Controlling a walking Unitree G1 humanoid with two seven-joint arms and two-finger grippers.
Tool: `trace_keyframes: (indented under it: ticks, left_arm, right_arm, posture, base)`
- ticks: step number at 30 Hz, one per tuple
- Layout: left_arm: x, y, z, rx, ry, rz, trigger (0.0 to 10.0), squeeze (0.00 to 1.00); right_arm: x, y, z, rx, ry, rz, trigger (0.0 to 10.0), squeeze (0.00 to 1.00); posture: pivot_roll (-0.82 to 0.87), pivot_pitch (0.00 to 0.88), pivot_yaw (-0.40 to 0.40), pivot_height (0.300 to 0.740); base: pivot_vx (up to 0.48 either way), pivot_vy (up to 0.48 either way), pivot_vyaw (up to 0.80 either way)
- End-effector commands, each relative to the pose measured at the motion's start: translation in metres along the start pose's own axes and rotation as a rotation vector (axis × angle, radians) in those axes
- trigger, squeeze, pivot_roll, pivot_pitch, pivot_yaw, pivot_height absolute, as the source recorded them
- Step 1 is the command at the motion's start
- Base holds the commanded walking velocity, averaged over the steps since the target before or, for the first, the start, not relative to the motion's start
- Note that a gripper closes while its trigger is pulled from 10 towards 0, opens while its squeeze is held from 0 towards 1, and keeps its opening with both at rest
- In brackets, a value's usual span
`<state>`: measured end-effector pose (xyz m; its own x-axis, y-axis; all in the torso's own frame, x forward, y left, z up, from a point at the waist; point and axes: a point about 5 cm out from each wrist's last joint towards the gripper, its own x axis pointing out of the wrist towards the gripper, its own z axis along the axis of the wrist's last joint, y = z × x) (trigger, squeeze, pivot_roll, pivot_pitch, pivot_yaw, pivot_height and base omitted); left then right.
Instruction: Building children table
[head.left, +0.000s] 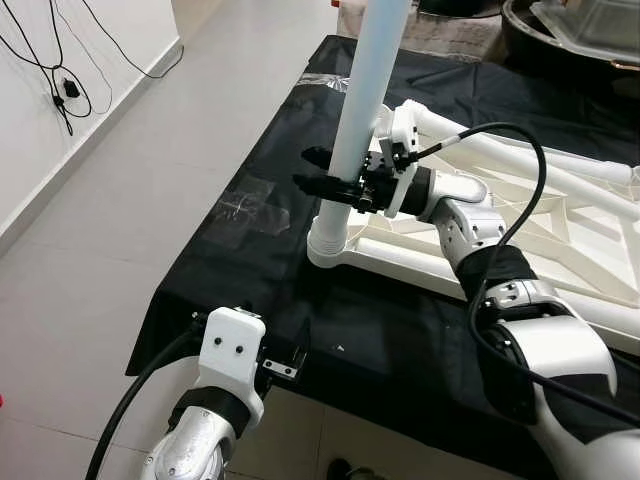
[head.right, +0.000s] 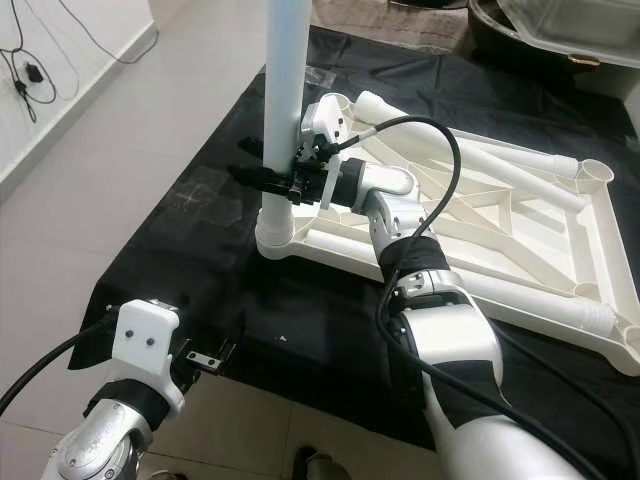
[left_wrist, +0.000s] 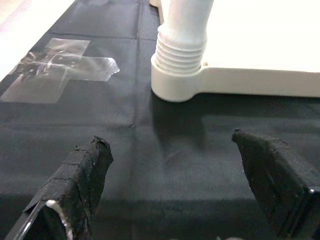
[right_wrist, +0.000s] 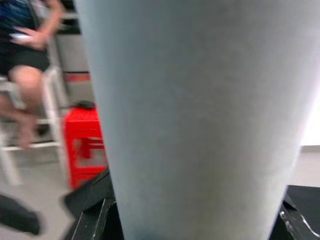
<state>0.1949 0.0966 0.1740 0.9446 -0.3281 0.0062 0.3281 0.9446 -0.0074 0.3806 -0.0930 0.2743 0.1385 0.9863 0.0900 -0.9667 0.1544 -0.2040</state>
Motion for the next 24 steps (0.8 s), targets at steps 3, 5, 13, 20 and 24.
trace_keyframes:
  ticks: [3, 5, 13, 20, 24]
  left_arm:
    - [-0.001, -0.002, -0.003, 0.001, 0.021, -0.006, 10.0, 0.0]
    - [-0.002, -0.002, -0.002, 0.003, 0.018, -0.004, 10.0, 0.0]
    - [-0.003, -0.002, 0.0, 0.004, 0.013, -0.001, 10.0, 0.0]
    - [-0.003, -0.002, 0.0, 0.007, 0.014, -0.003, 10.0, 0.0]
    - [-0.002, -0.003, 0.0, 0.01, 0.013, -0.005, 10.0, 0.0]
  right_arm:
    - [0.009, 0.025, -0.05, 0.252, 0.076, 0.158, 10.0, 0.0]
    - [0.015, 0.03, -0.054, 0.259, 0.091, 0.215, 10.0, 0.0]
    - [0.025, 0.04, -0.059, 0.247, 0.1, 0.303, 10.0, 0.0]
    - [0.034, 0.047, -0.063, 0.2, 0.174, 0.343, 10.0, 0.0]
    - [0.038, 0.047, -0.068, 0.183, 0.224, 0.293, 10.0, 0.0]
  posture:
    - [0.17, 0.269, -0.109, 0.74]
    - [0.17, 0.271, -0.112, 0.74]
    - [0.17, 0.274, -0.113, 0.74]
    - [0.17, 0.275, -0.112, 0.74]
    - [0.17, 0.273, -0.114, 0.74]
  base:
    - [0.0, 0.0, 0.0]
    - [0.0, 0.0, 0.0]
    - [0.0, 0.0, 0.0]
    - [0.0, 0.0, 0.0]
    - [0.0, 0.0, 0.0]
